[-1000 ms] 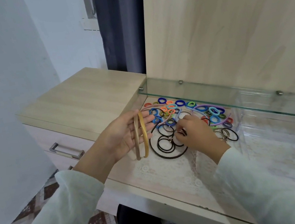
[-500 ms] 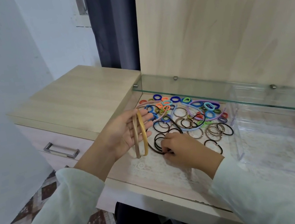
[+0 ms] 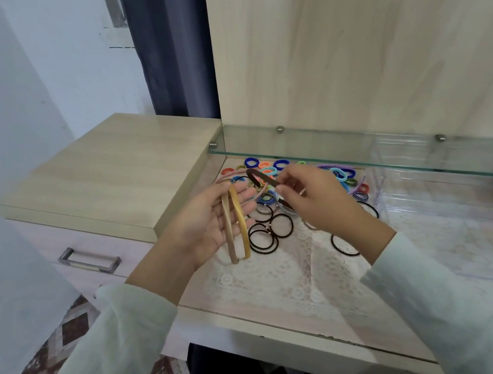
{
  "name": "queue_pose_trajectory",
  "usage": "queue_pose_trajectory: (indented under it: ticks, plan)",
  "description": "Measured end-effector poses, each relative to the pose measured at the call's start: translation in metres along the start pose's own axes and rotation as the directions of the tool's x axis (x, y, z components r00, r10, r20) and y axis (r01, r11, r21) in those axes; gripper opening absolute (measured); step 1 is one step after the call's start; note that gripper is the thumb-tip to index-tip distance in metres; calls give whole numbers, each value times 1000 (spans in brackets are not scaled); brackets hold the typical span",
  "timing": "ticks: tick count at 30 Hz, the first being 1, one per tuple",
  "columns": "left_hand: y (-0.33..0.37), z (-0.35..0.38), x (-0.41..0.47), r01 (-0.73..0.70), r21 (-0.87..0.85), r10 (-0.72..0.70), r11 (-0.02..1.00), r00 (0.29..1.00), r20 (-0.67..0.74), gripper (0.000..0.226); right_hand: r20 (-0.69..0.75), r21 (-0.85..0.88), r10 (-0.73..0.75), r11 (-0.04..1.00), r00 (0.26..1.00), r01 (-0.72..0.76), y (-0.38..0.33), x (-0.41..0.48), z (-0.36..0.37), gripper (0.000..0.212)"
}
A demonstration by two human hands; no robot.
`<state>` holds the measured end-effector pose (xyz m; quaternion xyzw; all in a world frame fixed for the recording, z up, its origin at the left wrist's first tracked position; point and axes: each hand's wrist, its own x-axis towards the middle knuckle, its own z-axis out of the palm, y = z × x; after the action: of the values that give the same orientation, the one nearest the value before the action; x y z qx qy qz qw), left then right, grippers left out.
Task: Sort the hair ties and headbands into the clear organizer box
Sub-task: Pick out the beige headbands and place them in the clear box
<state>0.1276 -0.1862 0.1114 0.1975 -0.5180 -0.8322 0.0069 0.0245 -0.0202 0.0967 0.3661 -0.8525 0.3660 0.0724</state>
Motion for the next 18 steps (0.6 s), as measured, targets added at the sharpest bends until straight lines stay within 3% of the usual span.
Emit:
queue_pose_trajectory:
  ticks: [4,9,18]
  plan:
    - [-4,5,7,4,-15,-4,1000,1000,12,32,-43,287,181,944,982,-162,-7,7,-14,5]
    - [-7,14,13,13,-61,-11,998,1000,23,31,91,540,332,775,939,-327,-18,9,-23,5]
    - [-9,21,17,12,-83,-12,996,1000,7,29,229,615,399,648,888,-450,-22,7,-20,9]
